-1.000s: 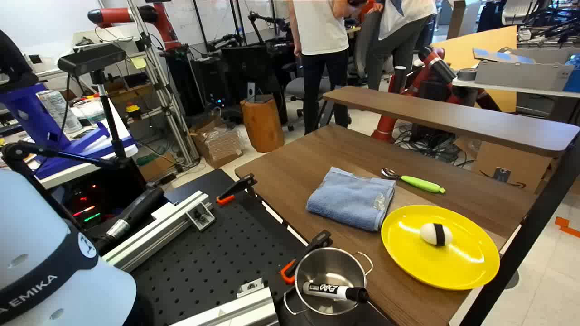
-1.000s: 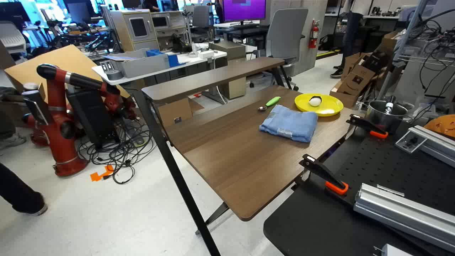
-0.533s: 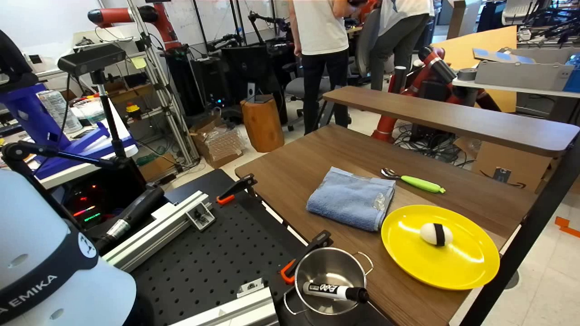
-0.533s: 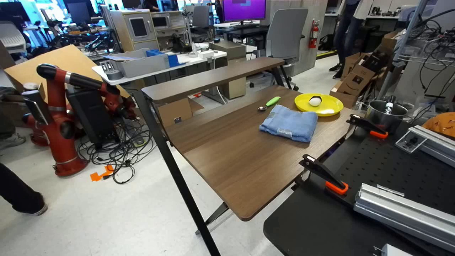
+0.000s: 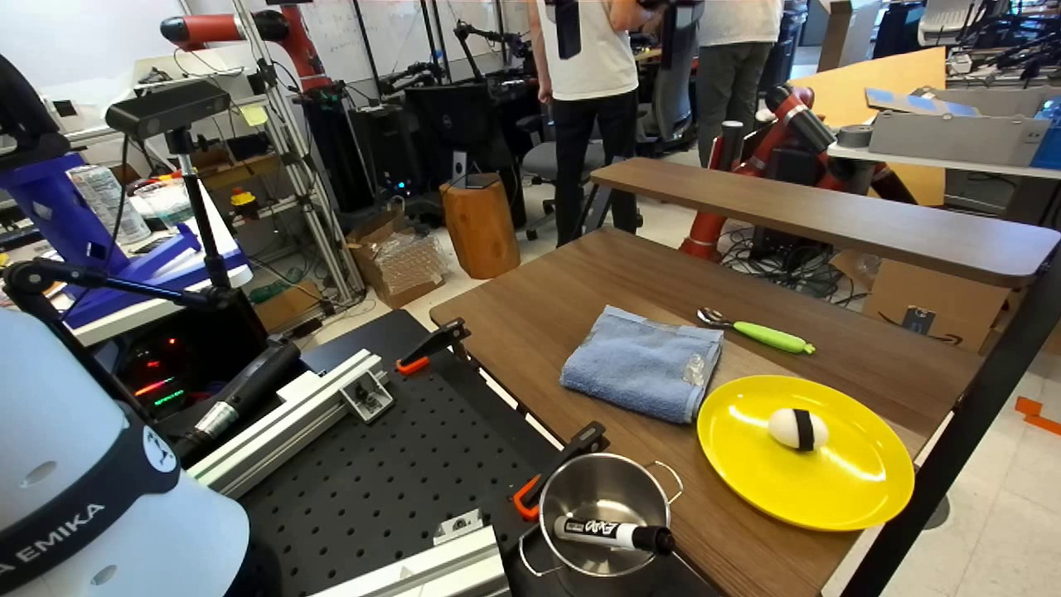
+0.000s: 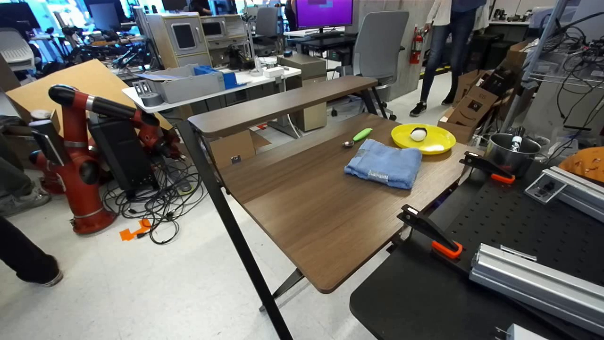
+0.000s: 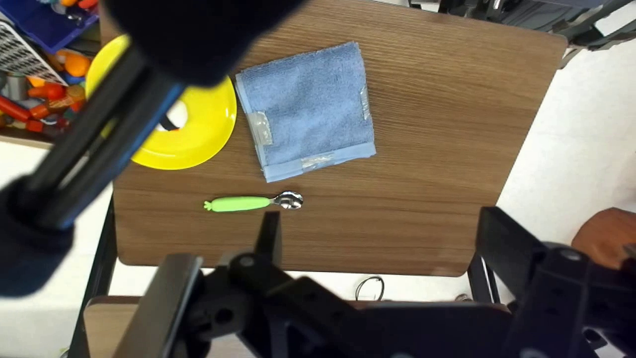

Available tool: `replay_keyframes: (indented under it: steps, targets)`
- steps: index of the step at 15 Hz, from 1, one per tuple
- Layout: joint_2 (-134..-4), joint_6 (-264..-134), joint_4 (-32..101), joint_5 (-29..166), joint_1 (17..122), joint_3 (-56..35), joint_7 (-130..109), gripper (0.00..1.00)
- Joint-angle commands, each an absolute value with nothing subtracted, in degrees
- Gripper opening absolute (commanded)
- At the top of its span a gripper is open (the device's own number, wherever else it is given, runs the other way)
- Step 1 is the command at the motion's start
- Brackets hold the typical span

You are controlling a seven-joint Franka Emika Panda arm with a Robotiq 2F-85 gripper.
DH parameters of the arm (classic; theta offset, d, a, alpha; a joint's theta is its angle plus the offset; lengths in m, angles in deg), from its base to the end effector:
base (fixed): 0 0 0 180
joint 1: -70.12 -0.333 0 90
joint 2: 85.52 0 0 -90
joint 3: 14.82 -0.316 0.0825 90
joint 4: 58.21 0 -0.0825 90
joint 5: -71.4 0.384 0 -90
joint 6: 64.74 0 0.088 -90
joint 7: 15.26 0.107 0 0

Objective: Move the towel to the left

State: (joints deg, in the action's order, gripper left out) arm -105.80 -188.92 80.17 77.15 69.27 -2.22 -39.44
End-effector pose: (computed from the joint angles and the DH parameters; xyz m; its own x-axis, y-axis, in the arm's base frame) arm 0.4362 -0.0897 0.4495 0.9752 0.1629 0.1499 0.1804 -0.9773 -0.1114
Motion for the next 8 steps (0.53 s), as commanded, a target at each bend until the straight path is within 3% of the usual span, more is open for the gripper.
replay_keyframes:
  steps: [1, 8]
  targets:
    - [-99.8, -192.5, 78.8, 81.2, 69.3, -3.5, -38.3, 1.00]
    - [-86.8, -199.2, 77.1, 89.0, 70.2, -5.5, -37.1, 1.00]
